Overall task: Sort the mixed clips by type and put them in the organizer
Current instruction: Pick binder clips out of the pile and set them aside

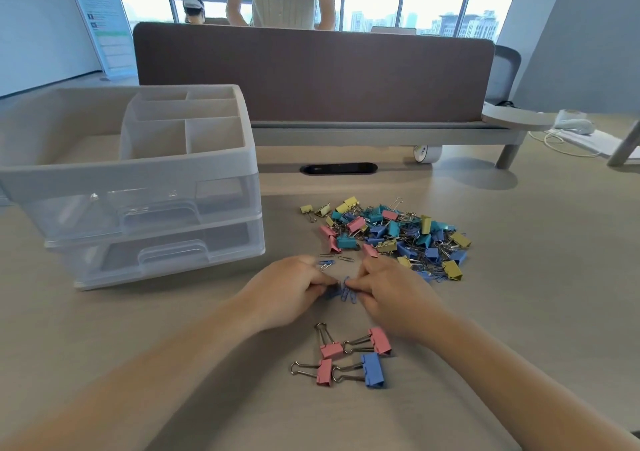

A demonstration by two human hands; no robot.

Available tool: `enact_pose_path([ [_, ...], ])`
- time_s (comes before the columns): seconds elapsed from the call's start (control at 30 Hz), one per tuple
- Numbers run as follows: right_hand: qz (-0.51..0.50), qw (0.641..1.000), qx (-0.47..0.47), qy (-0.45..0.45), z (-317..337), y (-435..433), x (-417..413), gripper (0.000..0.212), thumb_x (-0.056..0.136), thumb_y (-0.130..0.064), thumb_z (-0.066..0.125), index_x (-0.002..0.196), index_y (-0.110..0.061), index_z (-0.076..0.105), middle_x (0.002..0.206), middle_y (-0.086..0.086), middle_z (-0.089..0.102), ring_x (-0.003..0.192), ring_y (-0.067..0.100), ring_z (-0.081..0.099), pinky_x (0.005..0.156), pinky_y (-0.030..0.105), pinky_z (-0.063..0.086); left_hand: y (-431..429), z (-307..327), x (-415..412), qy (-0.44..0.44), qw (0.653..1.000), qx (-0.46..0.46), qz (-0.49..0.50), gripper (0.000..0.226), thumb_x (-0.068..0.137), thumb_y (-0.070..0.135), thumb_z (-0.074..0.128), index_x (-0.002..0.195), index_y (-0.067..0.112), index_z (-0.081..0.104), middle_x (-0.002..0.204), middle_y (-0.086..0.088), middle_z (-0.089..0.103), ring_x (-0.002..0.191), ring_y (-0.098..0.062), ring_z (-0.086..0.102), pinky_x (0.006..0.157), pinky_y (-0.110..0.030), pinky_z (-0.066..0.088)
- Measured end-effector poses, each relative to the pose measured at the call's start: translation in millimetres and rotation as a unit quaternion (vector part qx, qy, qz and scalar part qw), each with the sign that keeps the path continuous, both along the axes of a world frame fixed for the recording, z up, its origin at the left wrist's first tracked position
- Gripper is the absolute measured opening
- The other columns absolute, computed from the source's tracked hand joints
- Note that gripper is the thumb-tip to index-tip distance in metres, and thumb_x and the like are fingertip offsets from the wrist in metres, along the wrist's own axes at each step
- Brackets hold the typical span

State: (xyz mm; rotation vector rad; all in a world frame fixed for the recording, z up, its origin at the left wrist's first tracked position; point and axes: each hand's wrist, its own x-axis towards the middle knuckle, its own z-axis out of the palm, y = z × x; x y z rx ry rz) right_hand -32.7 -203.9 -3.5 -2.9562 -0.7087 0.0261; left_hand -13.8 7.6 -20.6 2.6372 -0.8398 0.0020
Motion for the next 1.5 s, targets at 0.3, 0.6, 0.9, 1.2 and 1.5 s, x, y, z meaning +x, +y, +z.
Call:
enact_pose_path([
  [0.3, -0.002, 0.997, 0.070, 0.019, 6.7, 8.7, -1.1, 0.027, 0.101, -0.034, 0.049, 0.122, -0.033, 0.065, 0.115, -0.013, 0.063, 0.107, 0.006, 0.053, 0.096, 0.030, 0.047, 7.5, 10.8, -2.2, 0.033, 0.993, -0.105, 0.040, 0.018, 0.096, 0.022, 0.059, 0.105, 0.027, 0.074, 0.097, 0.016, 0.063, 0.089, 0.001, 0.059, 0.082, -0.020, 0.046],
  [0.6, -0.058, 0.993, -0.058, -0.081, 8.7, 20.0, 40.5, 0.025, 0.098, -0.022, 0.053, 0.121, -0.019, 0.064, 0.118, 0.002, 0.056, 0.115, 0.021, 0.048, 0.087, 0.036, 0.052, -15.6, 7.8, 25.6, 0.040, 0.983, -0.021, 0.179, 0.016, 0.090, 0.038, 0.064, 0.085, 0.023, 0.061, 0.087, 0.004, 0.062, 0.081, -0.018, 0.060, 0.070, -0.035, 0.049],
  [0.9, -0.080, 0.992, -0.075, -0.067, 3.8, 25.1, 49.4, 0.014, 0.092, -0.015, 0.061, 0.103, -0.014, 0.070, 0.105, 0.007, 0.061, 0.101, 0.026, 0.057, 0.071, 0.036, 0.051, -25.0, 8.8, 31.5, 0.057, 0.976, 0.000, 0.212, 0.016, 0.090, 0.034, 0.065, 0.096, 0.018, 0.065, 0.097, -0.003, 0.065, 0.091, -0.024, 0.061, 0.082, -0.040, 0.052],
  [1.2, -0.065, 0.994, -0.084, -0.027, 8.0, 22.0, 40.2, 0.013, 0.091, -0.008, 0.054, 0.096, -0.014, 0.066, 0.095, 0.004, 0.062, 0.088, 0.026, 0.061, 0.075, 0.041, 0.056, -28.2, 13.3, 33.2, 0.065, 0.977, 0.015, 0.205, 0.013, 0.094, 0.028, 0.061, 0.089, 0.018, 0.066, 0.096, -0.005, 0.066, 0.088, -0.025, 0.062, 0.079, -0.039, 0.052],
  [1.5, -0.094, 0.995, -0.026, 0.000, 17.3, 2.8, 26.5, 0.011, 0.097, -0.019, 0.049, 0.093, -0.019, 0.058, 0.087, -0.001, 0.062, 0.079, 0.018, 0.060, 0.075, 0.040, 0.057, -23.4, 29.3, 24.0, 0.066, 0.985, 0.043, 0.151, 0.011, 0.097, 0.021, 0.055, 0.087, 0.017, 0.057, 0.096, -0.004, 0.062, 0.089, -0.023, 0.059, 0.072, -0.033, 0.044],
])
